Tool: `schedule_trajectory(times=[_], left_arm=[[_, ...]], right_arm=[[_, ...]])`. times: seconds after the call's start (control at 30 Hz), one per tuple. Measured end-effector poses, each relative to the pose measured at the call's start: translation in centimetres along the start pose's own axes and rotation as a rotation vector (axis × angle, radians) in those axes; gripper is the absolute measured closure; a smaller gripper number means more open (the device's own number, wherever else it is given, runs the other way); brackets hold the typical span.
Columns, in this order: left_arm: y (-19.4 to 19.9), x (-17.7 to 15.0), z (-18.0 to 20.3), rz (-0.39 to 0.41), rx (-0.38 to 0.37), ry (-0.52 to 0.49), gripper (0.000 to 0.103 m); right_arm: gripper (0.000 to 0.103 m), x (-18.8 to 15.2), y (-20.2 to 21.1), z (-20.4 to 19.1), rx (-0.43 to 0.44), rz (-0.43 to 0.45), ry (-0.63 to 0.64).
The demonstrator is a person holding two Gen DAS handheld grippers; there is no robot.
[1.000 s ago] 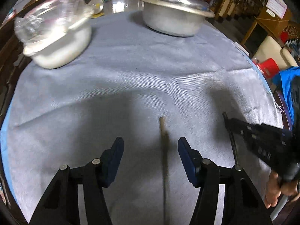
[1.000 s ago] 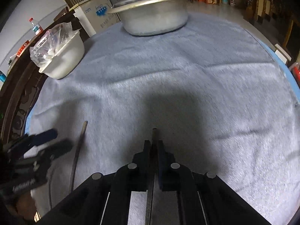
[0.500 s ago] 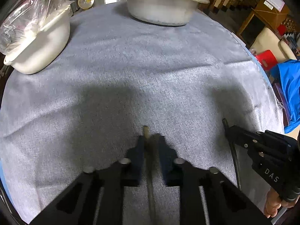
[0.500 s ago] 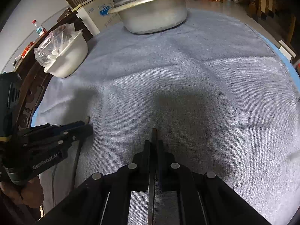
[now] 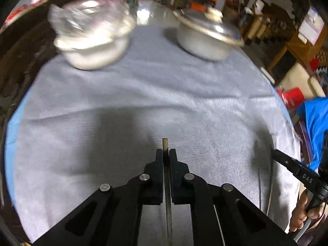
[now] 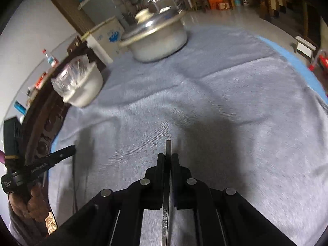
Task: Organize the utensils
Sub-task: 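Grasp one black chopstick with the right tool while the left tool grasps the other, then lift both chopsticks and carry them over the grey holder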
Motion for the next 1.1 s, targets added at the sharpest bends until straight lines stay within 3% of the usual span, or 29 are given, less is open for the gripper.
schedule_trajectory(times=[0.23,0.43,0.8,1.1], left_arm=[[8.0,-1.6,-2.7,0.165,0.032,0.099,0.098],[15.9,-5.1,-3.6,0.321,0.047,0.149,0.098],[23.4,-10.9,-1.6,0.452,0.034,0.140,0.098],[26.9,-13.2,-0.1,0.513,0.016,0.134,0.098]], right_arm=[[0.097,-2.1,6.2,2.3,0.069,0.148,-0.118],[0.097,-4.7,11.7,2.3,0.089,0.280,-0.150],[0.097,-8.4,19.1,0.8,0.097,0.431,-0.134],[0.097,-10.1,23.4,-1.2,0.104,0.524,-0.101]])
Point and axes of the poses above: each gripper's, at about its wrist camera, not at the fingertips, and y roughly against the way its jaws point, z to its right, x to its top, the point moved 4 cm from there along -y, roughly the way its jaws point, and after that the axes turned 1 degree about -x, right-handed, at the moved point
